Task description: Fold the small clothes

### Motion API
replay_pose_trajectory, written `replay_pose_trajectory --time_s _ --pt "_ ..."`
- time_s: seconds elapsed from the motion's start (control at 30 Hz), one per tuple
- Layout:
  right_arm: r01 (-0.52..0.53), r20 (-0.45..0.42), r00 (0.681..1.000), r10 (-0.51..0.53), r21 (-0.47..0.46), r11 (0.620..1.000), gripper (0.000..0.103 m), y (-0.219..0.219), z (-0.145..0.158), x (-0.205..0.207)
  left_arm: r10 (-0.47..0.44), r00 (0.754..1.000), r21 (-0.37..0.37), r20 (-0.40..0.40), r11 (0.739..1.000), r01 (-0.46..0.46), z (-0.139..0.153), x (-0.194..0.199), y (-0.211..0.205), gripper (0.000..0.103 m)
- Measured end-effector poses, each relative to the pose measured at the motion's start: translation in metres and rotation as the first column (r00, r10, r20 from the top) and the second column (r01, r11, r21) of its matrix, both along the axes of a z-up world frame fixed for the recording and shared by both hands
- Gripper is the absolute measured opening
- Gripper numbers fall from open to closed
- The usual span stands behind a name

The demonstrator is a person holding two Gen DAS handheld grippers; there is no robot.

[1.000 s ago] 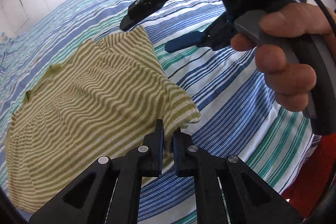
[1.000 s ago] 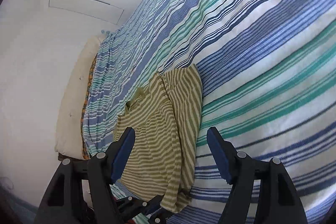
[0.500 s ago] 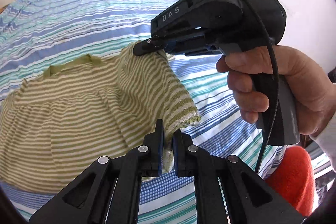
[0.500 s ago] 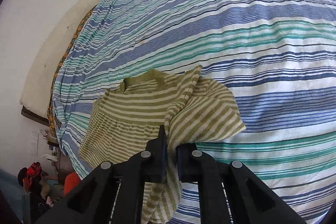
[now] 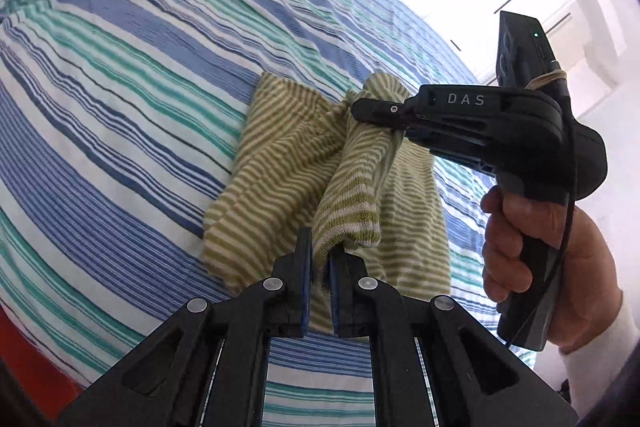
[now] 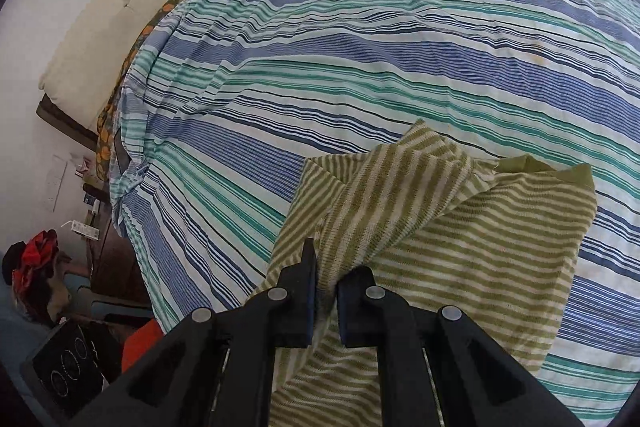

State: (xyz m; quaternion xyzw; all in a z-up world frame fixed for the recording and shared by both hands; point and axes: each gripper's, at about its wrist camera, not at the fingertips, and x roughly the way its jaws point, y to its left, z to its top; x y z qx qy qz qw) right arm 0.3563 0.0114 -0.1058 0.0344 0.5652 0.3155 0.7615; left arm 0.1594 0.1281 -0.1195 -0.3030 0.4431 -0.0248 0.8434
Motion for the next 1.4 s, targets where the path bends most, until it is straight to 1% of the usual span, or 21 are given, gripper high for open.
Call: replay_pose_trajectory --time_s 0.2,0.3,0.33,0.4,0.43,0.53,0.63,0.7,0.8,0.87,0.9,1.0,1.03,1.1,1.13,1.17,1.2,1.23,1.3,1.33,1.4 --pt "-0.043 -0.038 0.998 0.041 -0.063 0.997 0.010 0.053 -0.028 0.007 0.052 0.998 -0.027 -0.035 0.998 -0.053 -0.020 -0.002 0.028 0.006" --pt "-0.041 -0.097 0.995 0.035 -0.062 0.997 0.031 0.057 -0.038 0.011 0.073 0.991 -0.040 -0.113 0.996 -0.078 -0.039 0.014 0.044 0.016" --pt "-0.024 -0.107 0.994 0.020 -0.036 0.999 0.042 0.052 -0.036 0.012 0.088 0.989 -0.045 -0.118 0.995 -0.093 -0.042 0.014 0.049 0.024" --pt "0.025 -0.094 0.995 -0.021 0.042 0.999 0.042 0.034 -0.024 0.012 0.123 0.985 -0.046 -0.118 0.991 -0.130 -0.044 0.010 0.061 0.040" --pt "0.052 -0.085 0.995 -0.046 0.078 0.996 0.043 0.021 -0.017 0.010 0.143 0.983 -0.050 -0.113 0.988 -0.149 -0.043 0.007 0.068 0.045" --pt "0.083 -0.036 0.996 -0.079 0.111 0.990 0.044 -0.019 0.002 -0.003 0.174 0.979 -0.054 -0.107 0.982 -0.180 -0.043 0.001 0.086 0.046" --pt "0.001 0.038 0.999 -0.003 0.051 0.999 0.044 -0.045 0.009 -0.035 0.194 0.976 -0.017 -0.099 0.980 -0.197 -0.038 -0.008 0.098 0.046" --pt "-0.074 0.066 0.995 0.073 0.020 0.997 0.044 -0.057 0.001 -0.064 0.192 0.978 0.023 -0.078 0.981 -0.191 -0.031 -0.015 0.099 0.046" --pt "-0.133 0.026 0.990 0.137 -0.107 0.985 0.044 -0.072 -0.043 -0.104 0.167 0.985 0.086 -0.037 0.983 -0.164 -0.016 -0.021 0.091 0.046" --pt "-0.133 0.052 0.989 0.141 -0.143 0.981 0.044 -0.080 -0.058 -0.121 0.130 0.992 0.114 0.004 0.985 -0.129 -0.004 -0.021 0.081 0.046" --pt "-0.121 0.085 0.987 0.133 -0.134 0.984 0.044 -0.084 -0.054 -0.126 0.103 0.994 0.131 0.027 0.986 -0.106 0.003 -0.022 0.074 0.047" --pt "-0.075 0.134 0.987 0.089 -0.107 0.991 0.044 -0.086 -0.030 -0.129 0.011 0.997 0.186 0.080 0.982 -0.025 0.020 -0.006 0.051 0.061" --pt "-0.076 0.159 0.983 0.089 -0.086 0.993 0.044 -0.085 -0.020 -0.131 -0.012 0.996 0.209 0.087 0.978 -0.007 0.022 0.000 0.044 0.070" --pt "-0.099 0.206 0.972 0.112 -0.073 0.992 0.044 -0.077 -0.005 -0.136 -0.042 0.997 0.268 0.058 0.963 0.025 0.017 0.014 0.034 0.076" --pt "-0.119 0.210 0.969 0.132 -0.073 0.990 0.044 -0.072 -0.003 -0.138 -0.043 0.999 0.306 0.018 0.952 0.035 0.007 0.025 0.032 0.076" --pt "-0.132 0.201 0.969 0.144 -0.072 0.989 0.044 -0.068 -0.006 -0.140 -0.037 0.998 0.344 -0.046 0.938 0.050 -0.007 0.033 0.031 0.070" --pt "-0.132 0.176 0.974 0.143 -0.071 0.989 0.044 -0.067 -0.015 -0.140 -0.020 0.994 0.373 -0.106 0.926 0.059 -0.020 0.041 0.035 0.049" --pt "-0.119 0.140 0.982 0.130 -0.080 0.990 0.044 -0.068 -0.027 -0.139 -0.001 0.988 0.377 -0.155 0.924 0.060 -0.032 0.044 0.042 0.031" --pt "-0.075 0.054 0.995 0.081 -0.115 0.991 0.044 -0.075 -0.060 -0.138 0.046 0.979 0.347 -0.197 0.938 0.026 -0.046 0.040 0.065 0.028" --pt "-0.057 0.045 0.997 0.062 -0.096 0.994 0.044 -0.080 -0.069 -0.140 0.064 0.979 0.341 -0.194 0.940 0.006 -0.046 0.037 0.075 0.028" --pt "-0.034 0.088 0.995 0.039 -0.058 0.998 0.044 -0.086 -0.068 -0.146 0.078 0.982 0.344 -0.171 0.939 -0.015 -0.040 0.029 0.088 0.030"
